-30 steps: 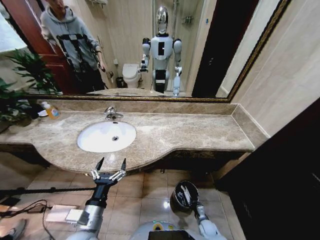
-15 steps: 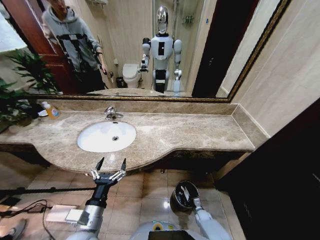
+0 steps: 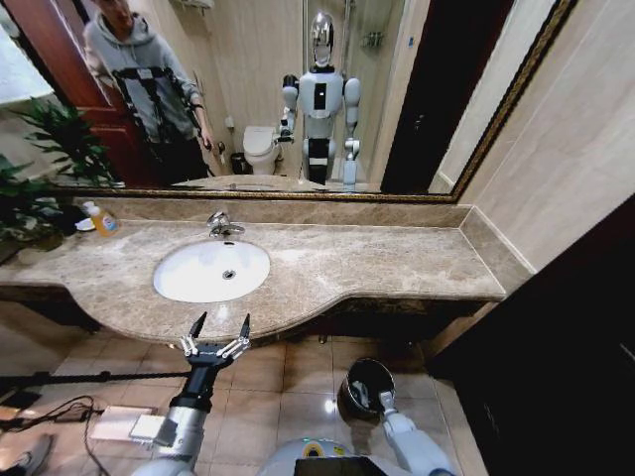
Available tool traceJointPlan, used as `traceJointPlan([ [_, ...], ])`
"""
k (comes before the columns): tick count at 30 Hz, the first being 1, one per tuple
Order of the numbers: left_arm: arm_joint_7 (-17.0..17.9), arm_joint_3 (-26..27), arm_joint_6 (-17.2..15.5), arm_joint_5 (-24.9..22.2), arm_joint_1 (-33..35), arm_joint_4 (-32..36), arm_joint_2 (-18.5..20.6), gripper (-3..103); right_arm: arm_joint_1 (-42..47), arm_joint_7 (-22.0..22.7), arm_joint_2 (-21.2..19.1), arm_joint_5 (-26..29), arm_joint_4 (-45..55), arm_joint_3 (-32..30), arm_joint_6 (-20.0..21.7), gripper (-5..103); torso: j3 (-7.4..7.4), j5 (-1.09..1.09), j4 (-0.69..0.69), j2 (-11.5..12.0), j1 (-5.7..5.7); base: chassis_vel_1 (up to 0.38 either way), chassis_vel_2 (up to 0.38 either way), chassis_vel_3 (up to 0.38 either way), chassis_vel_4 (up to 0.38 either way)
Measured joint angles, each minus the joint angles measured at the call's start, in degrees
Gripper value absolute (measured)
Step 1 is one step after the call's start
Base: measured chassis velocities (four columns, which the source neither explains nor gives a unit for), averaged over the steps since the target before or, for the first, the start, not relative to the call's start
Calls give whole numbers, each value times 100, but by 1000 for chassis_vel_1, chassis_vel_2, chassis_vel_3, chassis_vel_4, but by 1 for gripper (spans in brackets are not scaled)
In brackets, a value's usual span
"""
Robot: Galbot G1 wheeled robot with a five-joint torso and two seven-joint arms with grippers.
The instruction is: Pick up the trash from the sink and place it in the trash bin.
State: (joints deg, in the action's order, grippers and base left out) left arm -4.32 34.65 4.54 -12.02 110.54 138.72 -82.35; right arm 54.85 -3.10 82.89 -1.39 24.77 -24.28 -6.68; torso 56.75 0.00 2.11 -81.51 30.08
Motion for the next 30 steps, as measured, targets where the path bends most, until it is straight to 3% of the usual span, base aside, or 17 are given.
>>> traceJointPlan([
  [4, 0, 0, 0, 0, 0, 0, 0, 100, 111, 2, -30, 13, 186, -4, -9, 44, 0, -1, 0, 0, 0, 0, 0, 0, 0],
  [8, 0, 0, 0, 0, 0, 0, 0, 100, 478, -14, -113, 398, 848, 3, 70, 66, 0, -1, 0, 0, 0, 0, 0, 0, 0],
  [9, 0, 0, 0, 0, 0, 0, 0, 100, 478, -14, -113, 398, 848, 3, 70, 66, 0, -1, 0, 0, 0, 0, 0, 0, 0],
  [11, -1, 0, 0, 0, 0, 0, 0, 100, 731, -15, -141, 867, 1380, 1, 276, 77, 0, 0, 0, 0, 0, 0, 0, 0, 0],
  [12, 0, 0, 0, 0, 0, 0, 0, 100, 861, -15, -156, 1042, 1622, -10, 353, 77, 0, 0, 1, 0, 0, 0, 0, 0, 0],
  [17, 0, 0, 0, 0, 0, 0, 0, 100, 1536, 34, -242, 1580, 2909, -206, 593, 97, -1, 1, 1, 0, 0, 0, 0, 0, 0],
  [23, 1, 0, 0, 0, 0, 0, 0, 100, 2373, 7, -344, 1401, 4574, -583, 325, 100, 0, -2, 0, -1, 0, 0, 0, 0, 0],
  [26, 0, 0, 0, 0, 0, 0, 0, 100, 2888, 4, -275, 984, 5650, -955, 114, 100, -1, -1, 1, -1, -1, 0, 0, 0, 0],
  [30, 0, 0, 0, 0, 0, 0, 0, 100, 3296, 47, -167, 888, 6473, -1203, -133, 100, -1, 0, 0, -1, 0, 0, 0, 0, 0],
])
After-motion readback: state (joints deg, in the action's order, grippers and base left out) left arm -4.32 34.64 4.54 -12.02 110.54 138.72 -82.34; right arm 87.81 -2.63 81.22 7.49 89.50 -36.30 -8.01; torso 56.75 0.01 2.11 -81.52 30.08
